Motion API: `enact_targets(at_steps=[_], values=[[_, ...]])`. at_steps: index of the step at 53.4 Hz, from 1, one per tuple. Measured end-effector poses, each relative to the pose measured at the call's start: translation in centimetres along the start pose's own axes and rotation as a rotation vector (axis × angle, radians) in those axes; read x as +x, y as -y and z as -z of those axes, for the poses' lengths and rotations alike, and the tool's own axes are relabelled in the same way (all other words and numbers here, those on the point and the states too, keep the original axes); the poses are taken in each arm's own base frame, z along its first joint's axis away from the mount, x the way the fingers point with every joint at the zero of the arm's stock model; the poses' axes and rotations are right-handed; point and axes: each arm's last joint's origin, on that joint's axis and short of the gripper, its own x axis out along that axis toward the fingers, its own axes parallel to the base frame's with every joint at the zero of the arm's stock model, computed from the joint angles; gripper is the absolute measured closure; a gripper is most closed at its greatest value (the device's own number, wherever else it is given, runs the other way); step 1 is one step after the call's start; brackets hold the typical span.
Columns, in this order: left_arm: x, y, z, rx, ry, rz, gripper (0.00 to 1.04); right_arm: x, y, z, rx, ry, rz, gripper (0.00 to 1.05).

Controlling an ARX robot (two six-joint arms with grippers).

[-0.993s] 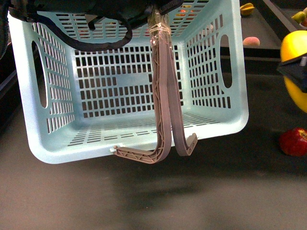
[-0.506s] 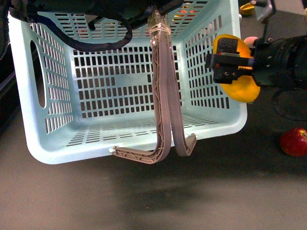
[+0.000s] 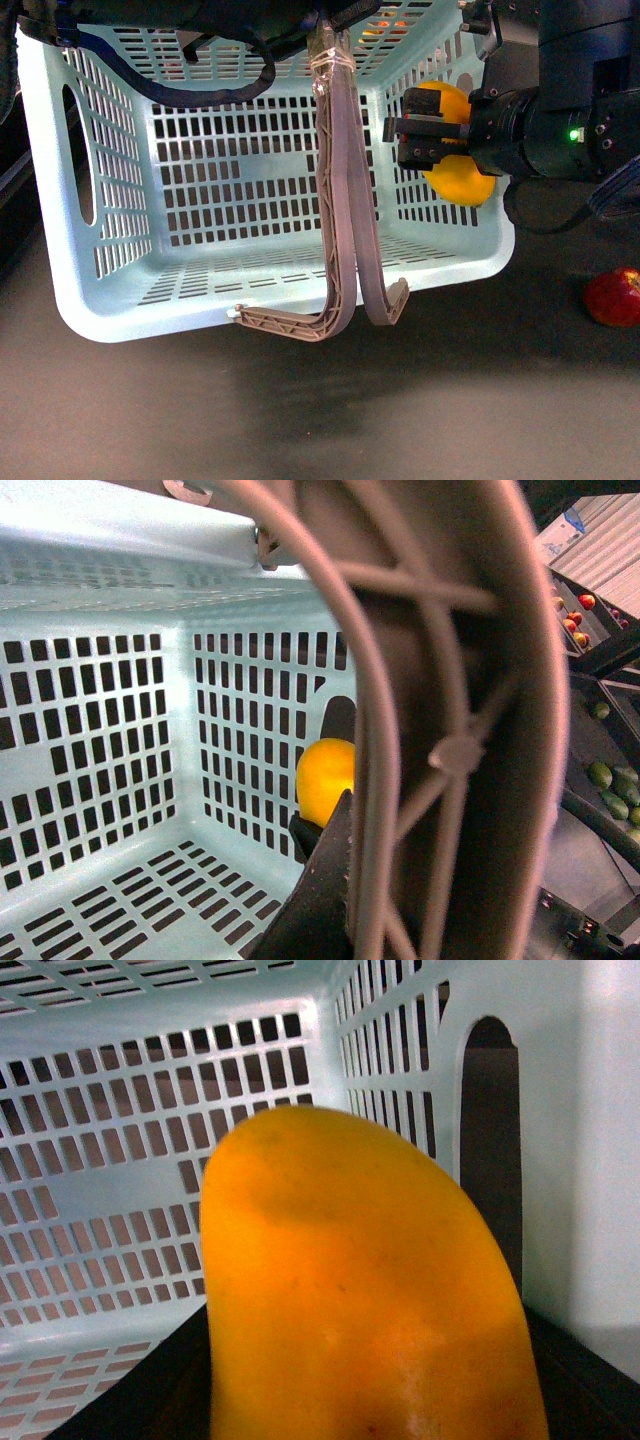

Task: Pick mango with right arm and hold basket with left

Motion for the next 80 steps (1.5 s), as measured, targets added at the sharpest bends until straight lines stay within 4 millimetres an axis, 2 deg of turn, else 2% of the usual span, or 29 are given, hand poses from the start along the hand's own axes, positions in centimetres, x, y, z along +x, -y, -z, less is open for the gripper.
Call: enact_targets(at_steps=[11,18,22,30,33,36,41,46,59,65,73,76,80], values=[[0.0,0.0,0.0,0.001,-0.002,0.003,0.99,-0.1,-0.3,-0.3,0.013,0.032,-0.020,0.07],[0.1,0.0,0.1,0.001,-0.006,0.002,0.99,-1.2,-0.5,-0.8,0.023,0.064,-0.043,0.09],[0.1,0.0,0.1,-0.001,-0.005,-0.003,0.99,-3.0,-0.5,-1.4,0.031,0.099,-0.071,0.08],[0.1,-0.1,0.1,0.002,-0.002,-0.007,0.99,-8.4,0.1,-1.7,0.065,0.148,-0.143,0.08],[0.1,-0.1,0.1,0.000,-0.003,-0.005,0.99,-10.4,0.8,-1.3,0.081,0.152,-0.156,0.08],[0.1,-0.1,0.1,0.000,-0.004,-0.004,0.99,-11.5,1.3,-1.0,0.086,0.153,-0.153,0.08],[0.1,-0.1,0.1,0.001,-0.004,-0.004,0.99,-14.9,3.1,0.0,0.112,0.161,-0.131,0.08],[0.1,-0.1,0.1,0.000,-0.004,-0.003,0.99,-17.4,4.5,1.0,0.130,0.163,-0.099,0.08],[0.1,-0.1,0.1,0.000,-0.004,-0.004,0.99,-22.4,6.6,3.8,0.169,0.166,0.005,0.08],[0.1,-0.1,0.1,0.000,-0.004,-0.004,0.99,-23.4,6.9,4.1,0.169,0.186,0.062,0.08],[0.1,-0.1,0.1,0.001,-0.004,-0.004,0.99,-23.5,6.8,4.1,0.163,0.192,0.064,0.08],[0.1,-0.1,0.1,0.001,-0.004,-0.004,0.99,-23.0,7.4,4.9,0.074,0.314,0.138,0.18],[0.1,-0.1,0.1,0.000,-0.006,-0.001,0.99,-23.5,7.6,6.0,-0.026,0.453,0.185,0.32]])
